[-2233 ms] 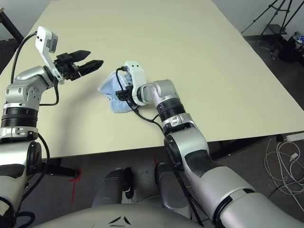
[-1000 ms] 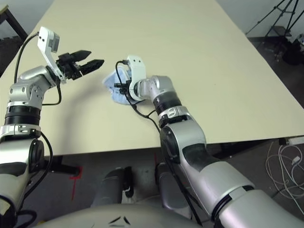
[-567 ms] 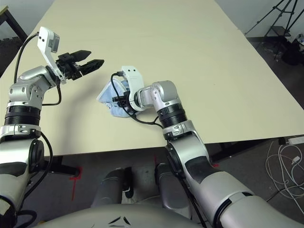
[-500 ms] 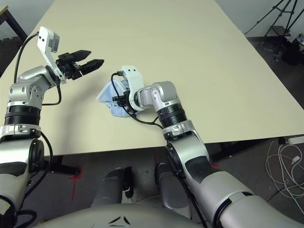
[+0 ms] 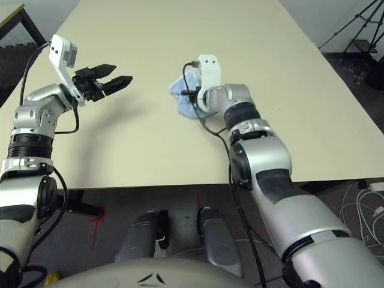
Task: Wipe the water off the table with a rag.
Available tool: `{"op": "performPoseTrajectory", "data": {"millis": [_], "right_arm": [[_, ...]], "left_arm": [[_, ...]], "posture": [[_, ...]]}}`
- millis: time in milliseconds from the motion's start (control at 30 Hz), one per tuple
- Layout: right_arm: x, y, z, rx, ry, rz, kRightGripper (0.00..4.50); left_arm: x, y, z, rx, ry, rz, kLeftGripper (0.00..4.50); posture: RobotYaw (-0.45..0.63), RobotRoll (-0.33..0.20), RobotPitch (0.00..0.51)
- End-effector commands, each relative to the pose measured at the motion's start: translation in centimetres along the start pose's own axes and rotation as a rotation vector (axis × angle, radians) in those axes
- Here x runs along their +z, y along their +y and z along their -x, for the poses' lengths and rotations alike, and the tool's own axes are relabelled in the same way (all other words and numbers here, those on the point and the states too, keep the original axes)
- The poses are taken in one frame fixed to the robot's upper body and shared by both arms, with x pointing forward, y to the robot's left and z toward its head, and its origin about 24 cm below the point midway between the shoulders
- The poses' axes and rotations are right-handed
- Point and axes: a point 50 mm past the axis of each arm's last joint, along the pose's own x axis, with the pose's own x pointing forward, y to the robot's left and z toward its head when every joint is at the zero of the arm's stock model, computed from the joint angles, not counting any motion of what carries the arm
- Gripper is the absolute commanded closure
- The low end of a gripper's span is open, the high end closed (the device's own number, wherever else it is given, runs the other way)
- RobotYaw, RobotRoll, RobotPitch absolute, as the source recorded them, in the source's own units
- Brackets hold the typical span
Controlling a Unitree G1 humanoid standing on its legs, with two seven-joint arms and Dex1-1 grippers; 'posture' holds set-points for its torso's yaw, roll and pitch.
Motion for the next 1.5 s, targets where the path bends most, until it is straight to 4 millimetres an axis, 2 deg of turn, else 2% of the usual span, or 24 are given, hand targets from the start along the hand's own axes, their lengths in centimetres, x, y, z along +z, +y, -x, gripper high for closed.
{"op": "performPoseTrajectory", "data": {"millis": [33, 133, 267, 467, 567, 733, 900, 1033, 1233, 1500], "right_arm": [[2.1, 0.1, 1.0, 0.063, -0.042, 0.014, 4.48], [4.4, -0.9, 2.8, 0.096, -0.087, 0.047, 4.48], [6.0, -2.5, 4.5, 0.098, -0.114, 0.080, 4.48], [8.4, -7.1, 8.6, -0.008, -0.165, 0.202, 4.48], [8.7, -9.0, 9.9, -0.076, -0.170, 0.250, 4.48], [7.5, -11.9, 10.8, -0.191, -0.138, 0.289, 4.48], [4.6, -14.6, 10.7, -0.264, -0.073, 0.225, 4.48], [2.9, -15.8, 10.5, -0.294, -0.037, 0.195, 4.48], [1.3, -16.5, 10.1, -0.312, 0.004, 0.183, 4.48], [0.6, -15.7, 9.3, -0.218, 0.034, 0.135, 4.48]], "left_arm": [[-0.3, 0.2, -0.1, 0.005, 0.015, 0.001, 0.00], [-0.5, 0.5, 0.2, 0.011, 0.022, 0.004, 0.00], [-0.6, 0.6, 0.5, 0.016, 0.026, 0.005, 0.00], [-0.8, 0.6, 1.0, 0.012, 0.030, 0.005, 0.00], [-0.7, 0.6, 1.3, 0.002, 0.032, 0.005, 0.00], [-0.6, 1.3, 2.3, 0.064, 0.026, -0.002, 0.00], [-0.7, 1.5, 2.9, 0.089, 0.027, -0.005, 0.00], [-0.6, 1.5, 3.1, 0.096, 0.026, -0.004, 0.00], [-0.4, 1.6, 3.3, 0.107, 0.027, -0.009, 0.00], [-0.2, 1.8, 3.7, 0.125, 0.031, -0.012, 0.00]], "posture": [[-0.19, 0.000, 0.122], [-0.19, 0.000, 0.121], [-0.19, 0.000, 0.121], [-0.18, 0.000, 0.125], [-0.19, 0.000, 0.126], [-0.19, 0.000, 0.133], [-0.17, 0.000, 0.138], [-0.15, 0.000, 0.145], [-0.14, 0.000, 0.151], [-0.13, 0.000, 0.152]]}}
